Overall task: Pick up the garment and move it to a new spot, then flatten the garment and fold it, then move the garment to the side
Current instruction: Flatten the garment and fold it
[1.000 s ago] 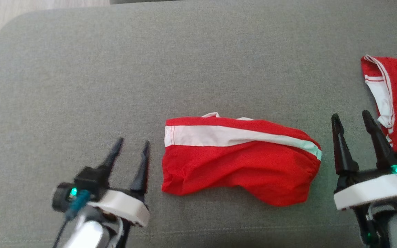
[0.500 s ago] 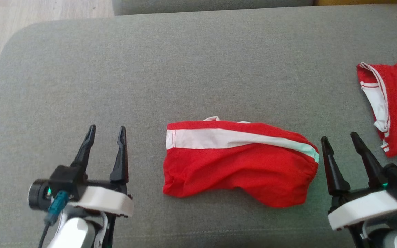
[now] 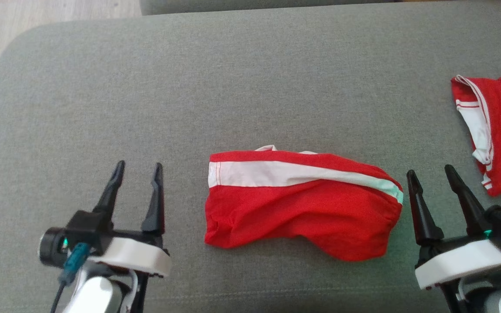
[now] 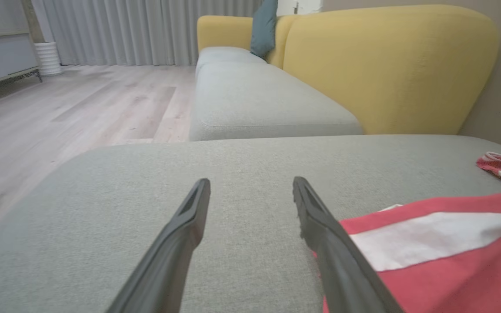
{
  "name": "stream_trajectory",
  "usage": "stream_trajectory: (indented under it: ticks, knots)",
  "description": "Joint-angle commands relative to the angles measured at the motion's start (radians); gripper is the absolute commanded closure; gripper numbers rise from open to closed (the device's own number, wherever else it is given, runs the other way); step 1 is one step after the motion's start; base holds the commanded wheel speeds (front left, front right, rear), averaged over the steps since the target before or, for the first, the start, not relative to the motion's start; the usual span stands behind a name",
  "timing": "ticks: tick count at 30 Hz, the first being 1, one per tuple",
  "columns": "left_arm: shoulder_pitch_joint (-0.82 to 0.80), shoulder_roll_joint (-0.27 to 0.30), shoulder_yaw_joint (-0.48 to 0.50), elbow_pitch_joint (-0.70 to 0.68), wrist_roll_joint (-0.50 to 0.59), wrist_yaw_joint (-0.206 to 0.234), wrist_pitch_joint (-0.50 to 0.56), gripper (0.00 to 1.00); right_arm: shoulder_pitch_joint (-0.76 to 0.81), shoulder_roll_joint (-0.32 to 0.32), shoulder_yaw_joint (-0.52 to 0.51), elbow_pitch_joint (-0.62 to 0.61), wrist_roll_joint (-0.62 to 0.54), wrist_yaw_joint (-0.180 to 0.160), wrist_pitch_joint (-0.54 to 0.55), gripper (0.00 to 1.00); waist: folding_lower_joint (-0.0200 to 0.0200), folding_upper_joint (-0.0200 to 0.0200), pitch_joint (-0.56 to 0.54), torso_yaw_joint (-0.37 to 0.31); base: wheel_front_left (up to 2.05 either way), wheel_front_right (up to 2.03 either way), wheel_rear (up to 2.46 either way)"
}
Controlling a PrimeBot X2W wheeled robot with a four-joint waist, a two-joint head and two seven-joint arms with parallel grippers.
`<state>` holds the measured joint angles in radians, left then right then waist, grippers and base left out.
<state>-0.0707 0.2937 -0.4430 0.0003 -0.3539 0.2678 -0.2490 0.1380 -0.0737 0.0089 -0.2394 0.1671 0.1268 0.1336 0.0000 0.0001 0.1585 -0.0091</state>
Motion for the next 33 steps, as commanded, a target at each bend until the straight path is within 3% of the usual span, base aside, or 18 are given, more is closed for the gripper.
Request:
stream_trajectory:
  ticks: [1,6,12,22,23,25,33]
  knots:
    - [-0.047,0.017,0.028,-0.027,0.001,-0.010,-0.001,0.00,-0.027,-0.005,0.016,-0.037,0.003,0.004,-0.002,0.00,0.0000,-0.0001,0.003,-0.001,0.00,0.00,0.00]
    - [-0.133,-0.002,-0.038,0.009,-0.025,-0.088,0.100,0.00,-0.037,-0.002,0.019,-0.042,0.008,0.004,-0.003,0.00,0.0000,-0.0001,0.036,-0.006,0.00,0.00,0.00]
    - [-0.252,-0.043,-0.100,0.158,-0.101,-0.185,0.284,0.00,-0.061,-0.001,0.031,-0.033,0.015,0.004,-0.009,0.00,0.0000,-0.0001,0.078,-0.026,0.00,0.00,0.00]
    - [-0.345,-0.072,-0.098,0.324,-0.172,-0.242,0.360,0.00,-0.073,0.007,0.025,-0.017,0.026,0.004,-0.023,0.00,0.0000,-0.0001,0.108,-0.049,0.00,0.00,0.00]
    - [-0.347,-0.072,-0.098,0.328,-0.175,-0.246,0.359,0.07,-0.074,0.007,0.024,-0.016,0.028,0.004,-0.025,0.00,0.0000,-0.0001,0.110,-0.049,0.00,0.00,0.00]
    - [-0.350,-0.071,-0.100,0.332,-0.177,-0.252,0.353,0.98,-0.077,0.009,0.025,-0.013,0.031,0.004,-0.029,0.00,0.0000,-0.0001,0.111,-0.050,0.00,0.00,0.00]
    - [-0.355,-0.050,-0.098,0.304,-0.165,-0.247,0.329,1.00,-0.067,0.002,-0.011,-0.005,0.034,0.004,-0.015,0.00,0.0000,-0.0001,0.114,-0.043,0.00,0.00,0.00]
